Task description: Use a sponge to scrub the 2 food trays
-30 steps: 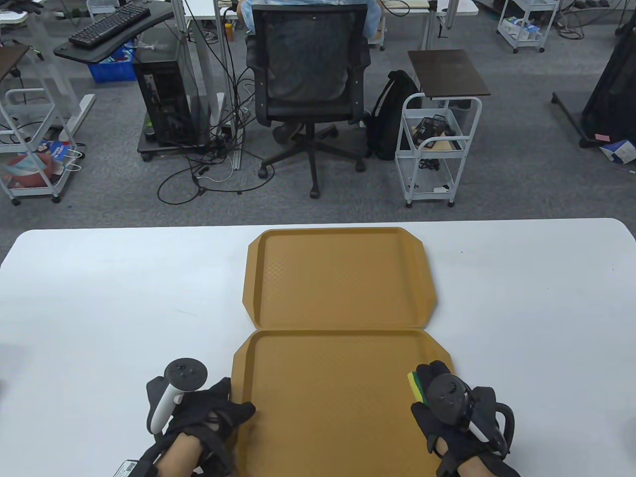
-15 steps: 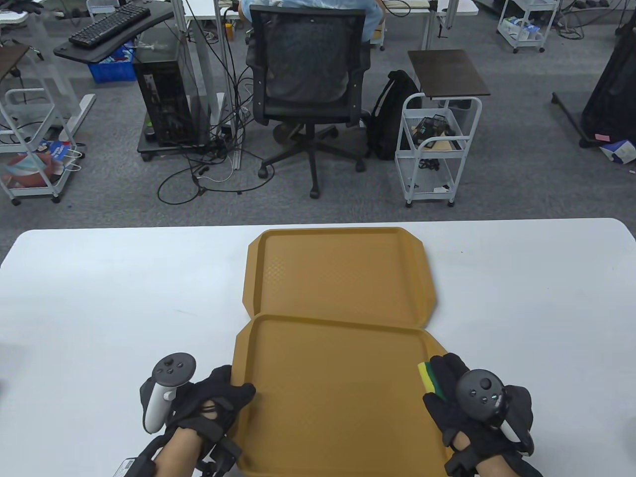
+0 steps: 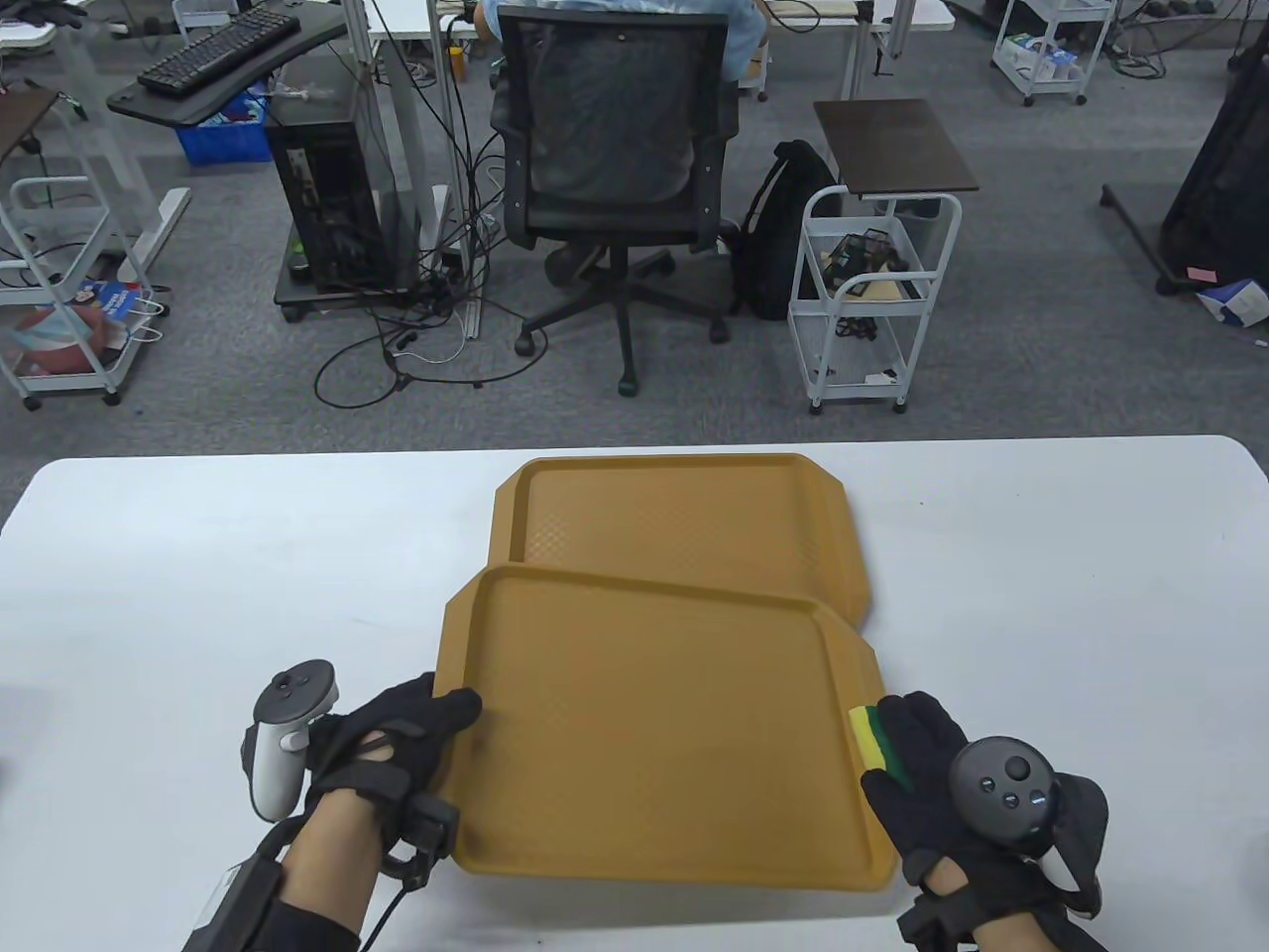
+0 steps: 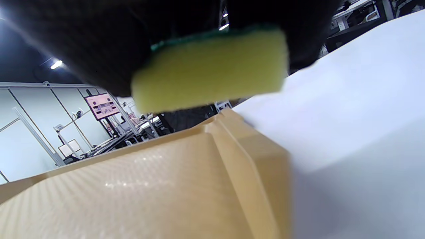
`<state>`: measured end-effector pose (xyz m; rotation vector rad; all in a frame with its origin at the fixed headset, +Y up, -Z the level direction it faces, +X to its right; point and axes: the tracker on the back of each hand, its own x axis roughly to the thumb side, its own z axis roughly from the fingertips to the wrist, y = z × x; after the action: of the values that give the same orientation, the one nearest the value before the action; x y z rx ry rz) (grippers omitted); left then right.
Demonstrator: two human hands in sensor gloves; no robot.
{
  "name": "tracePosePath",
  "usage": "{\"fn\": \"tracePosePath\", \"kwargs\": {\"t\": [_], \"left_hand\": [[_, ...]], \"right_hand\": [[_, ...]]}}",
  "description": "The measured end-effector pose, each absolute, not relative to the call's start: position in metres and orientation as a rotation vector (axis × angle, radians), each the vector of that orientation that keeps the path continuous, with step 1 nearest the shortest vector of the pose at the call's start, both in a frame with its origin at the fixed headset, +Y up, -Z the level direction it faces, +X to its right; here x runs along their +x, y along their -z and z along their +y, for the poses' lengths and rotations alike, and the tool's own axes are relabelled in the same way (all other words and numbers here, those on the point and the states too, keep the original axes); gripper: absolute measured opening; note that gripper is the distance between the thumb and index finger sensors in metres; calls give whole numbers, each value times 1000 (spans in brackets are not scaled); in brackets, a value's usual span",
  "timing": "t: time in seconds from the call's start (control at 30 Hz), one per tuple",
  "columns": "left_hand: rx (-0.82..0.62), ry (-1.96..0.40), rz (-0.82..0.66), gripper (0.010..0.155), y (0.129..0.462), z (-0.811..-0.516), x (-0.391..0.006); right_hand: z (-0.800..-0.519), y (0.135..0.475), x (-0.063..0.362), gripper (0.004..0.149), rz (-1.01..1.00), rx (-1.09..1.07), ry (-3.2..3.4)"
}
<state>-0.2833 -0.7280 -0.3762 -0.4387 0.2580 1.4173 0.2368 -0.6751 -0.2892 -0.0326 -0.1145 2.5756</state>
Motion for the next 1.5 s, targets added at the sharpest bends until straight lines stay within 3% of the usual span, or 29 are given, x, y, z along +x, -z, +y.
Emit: {"fn": "tracePosePath", "kwargs": {"t": [0.27,0.4,0.53,0.6,0.73,0.8,0.93,1.17,1.5], "left_hand": [[-405,-1538,383,63,443,-761,-279],[-472,-1596,406,66,467,-781,-278],[-519,-1754,327,75,480,-793,-280],[-445,-1624,262,76,491,-787,-278],[-286,-977,392,80,506,-772,-270],[-289,-776,418,78,515,-774,-263],[-194,-755,484,72,531,-777,-247],[-202,-469,523,70,555,-781,-225],[-104,-447,460,81,537,-771,-223]], "right_hand": [[-675,289,241,68,-128,-45,-2584],[-677,290,243,68,-126,-59,-2593],[-679,291,244,68,-114,-69,-2598],[-682,292,243,68,-102,-70,-2609],[-685,293,240,68,-93,-72,-2629],[-686,293,239,68,-89,-72,-2637],[-689,294,237,68,-79,-71,-2656],[-694,296,237,67,-67,-73,-2680],[-695,298,236,67,-73,-55,-2679]]}}
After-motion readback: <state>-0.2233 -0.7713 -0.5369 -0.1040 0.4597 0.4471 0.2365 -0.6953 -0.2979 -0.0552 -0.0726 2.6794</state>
